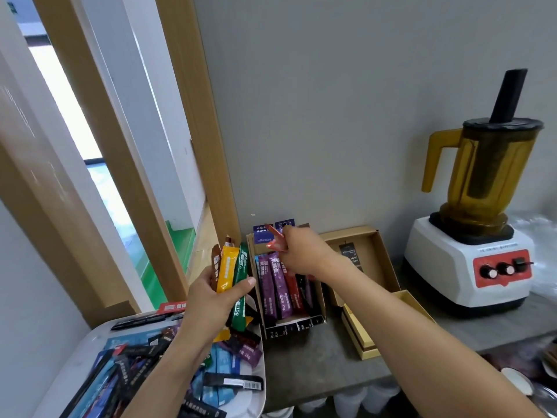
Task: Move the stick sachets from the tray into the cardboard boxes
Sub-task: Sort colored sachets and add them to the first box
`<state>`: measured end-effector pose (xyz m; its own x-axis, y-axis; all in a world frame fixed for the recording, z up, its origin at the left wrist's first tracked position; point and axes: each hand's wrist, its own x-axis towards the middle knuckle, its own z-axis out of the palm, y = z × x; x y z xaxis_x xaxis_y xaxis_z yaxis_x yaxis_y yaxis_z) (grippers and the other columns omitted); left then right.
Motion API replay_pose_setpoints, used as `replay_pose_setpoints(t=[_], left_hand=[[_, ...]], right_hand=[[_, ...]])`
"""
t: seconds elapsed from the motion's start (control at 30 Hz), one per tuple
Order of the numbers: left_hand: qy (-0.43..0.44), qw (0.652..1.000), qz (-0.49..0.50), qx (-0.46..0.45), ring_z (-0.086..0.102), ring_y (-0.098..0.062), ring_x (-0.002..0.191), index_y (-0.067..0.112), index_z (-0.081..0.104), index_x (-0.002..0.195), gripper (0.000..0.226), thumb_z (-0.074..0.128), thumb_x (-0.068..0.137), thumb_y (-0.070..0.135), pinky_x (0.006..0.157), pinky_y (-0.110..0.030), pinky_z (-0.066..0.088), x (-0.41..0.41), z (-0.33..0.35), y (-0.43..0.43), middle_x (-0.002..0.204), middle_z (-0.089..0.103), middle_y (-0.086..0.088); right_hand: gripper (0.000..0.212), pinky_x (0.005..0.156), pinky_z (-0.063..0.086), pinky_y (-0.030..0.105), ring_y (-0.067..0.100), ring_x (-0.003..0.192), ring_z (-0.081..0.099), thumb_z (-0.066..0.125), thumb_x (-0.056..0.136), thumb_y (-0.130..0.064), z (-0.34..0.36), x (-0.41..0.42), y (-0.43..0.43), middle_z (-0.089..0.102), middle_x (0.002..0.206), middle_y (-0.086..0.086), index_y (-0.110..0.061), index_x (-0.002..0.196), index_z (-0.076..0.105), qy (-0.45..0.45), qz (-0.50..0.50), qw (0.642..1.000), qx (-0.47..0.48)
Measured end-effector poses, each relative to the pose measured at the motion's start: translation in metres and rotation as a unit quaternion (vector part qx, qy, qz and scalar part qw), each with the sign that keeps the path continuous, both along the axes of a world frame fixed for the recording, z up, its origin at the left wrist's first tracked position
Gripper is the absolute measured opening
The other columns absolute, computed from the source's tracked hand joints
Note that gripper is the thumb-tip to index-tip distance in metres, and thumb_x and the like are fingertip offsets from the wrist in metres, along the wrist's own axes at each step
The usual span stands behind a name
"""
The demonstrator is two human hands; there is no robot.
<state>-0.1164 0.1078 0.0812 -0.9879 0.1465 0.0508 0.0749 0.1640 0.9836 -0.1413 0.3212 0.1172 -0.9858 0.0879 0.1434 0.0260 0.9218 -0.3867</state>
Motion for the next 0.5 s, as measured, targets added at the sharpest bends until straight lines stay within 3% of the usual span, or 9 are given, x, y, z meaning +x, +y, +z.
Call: replay_pose_setpoints(t=[0.1, 0.27, 0.37, 0.43, 0.5], left_hand=[[-0.001, 1.0, 0.001, -0.005, 0.074, -0.015, 0.101, 0.024, 0.066, 0.125, 0.049, 0.088, 0.082, 0.029, 0.075, -0.024, 0.052, 0.0, 0.001, 0.002, 0.112, 0.077, 0.001], [-0.004, 1.0, 0.001, -0.001, 0.075, -0.015, 0.1, 0.024, 0.067, 0.124, 0.049, 0.089, 0.08, 0.028, 0.075, -0.025, 0.054, 0.0, 0.002, 0.002, 0.11, 0.078, 0.002], [-0.005, 1.0, 0.0, 0.005, 0.075, -0.014, 0.099, 0.025, 0.067, 0.122, 0.046, 0.088, 0.081, 0.027, 0.074, -0.024, 0.053, 0.001, 0.004, 0.003, 0.109, 0.078, 0.003], [-0.006, 1.0, 0.001, 0.016, 0.076, -0.013, 0.097, 0.027, 0.067, 0.119, 0.043, 0.088, 0.081, 0.028, 0.076, -0.026, 0.055, 0.002, 0.005, 0.003, 0.106, 0.079, 0.003], [-0.008, 1.0, 0.001, 0.023, 0.077, -0.012, 0.096, 0.029, 0.068, 0.118, 0.045, 0.089, 0.079, 0.031, 0.083, -0.031, 0.059, 0.002, 0.006, 0.005, 0.104, 0.08, 0.005]], right_hand=[[0.021, 0.081, 0.061, 0.037, 0.025, 0.095, 0.069, 0.061, 0.099, -0.01, -0.014, 0.001, 0.001, 0.071, 0.11, 0.009, -0.009, 0.12, 0.06, -0.055, -0.032, 0.998, -0.017], [0.025, 0.068, 0.049, 0.034, 0.029, 0.099, 0.069, 0.061, 0.101, -0.017, -0.017, 0.003, -0.005, 0.07, 0.112, 0.01, -0.009, 0.124, 0.054, -0.008, -0.073, 0.997, -0.02], [0.02, 0.067, 0.049, 0.035, 0.027, 0.096, 0.07, 0.065, 0.099, -0.026, -0.012, 0.007, -0.006, 0.07, 0.104, 0.005, -0.015, 0.115, 0.056, 0.047, -0.08, 0.995, -0.047], [0.019, 0.068, 0.053, 0.036, 0.025, 0.083, 0.07, 0.072, 0.094, -0.033, -0.011, 0.01, -0.004, 0.068, 0.086, -0.001, -0.02, 0.094, 0.058, 0.065, -0.053, 0.979, -0.187], [0.037, 0.067, 0.055, 0.034, 0.022, 0.071, 0.069, 0.081, 0.087, -0.043, -0.008, 0.018, -0.003, 0.065, 0.074, 0.0, -0.019, 0.078, 0.054, 0.043, -0.003, 0.916, -0.4]])
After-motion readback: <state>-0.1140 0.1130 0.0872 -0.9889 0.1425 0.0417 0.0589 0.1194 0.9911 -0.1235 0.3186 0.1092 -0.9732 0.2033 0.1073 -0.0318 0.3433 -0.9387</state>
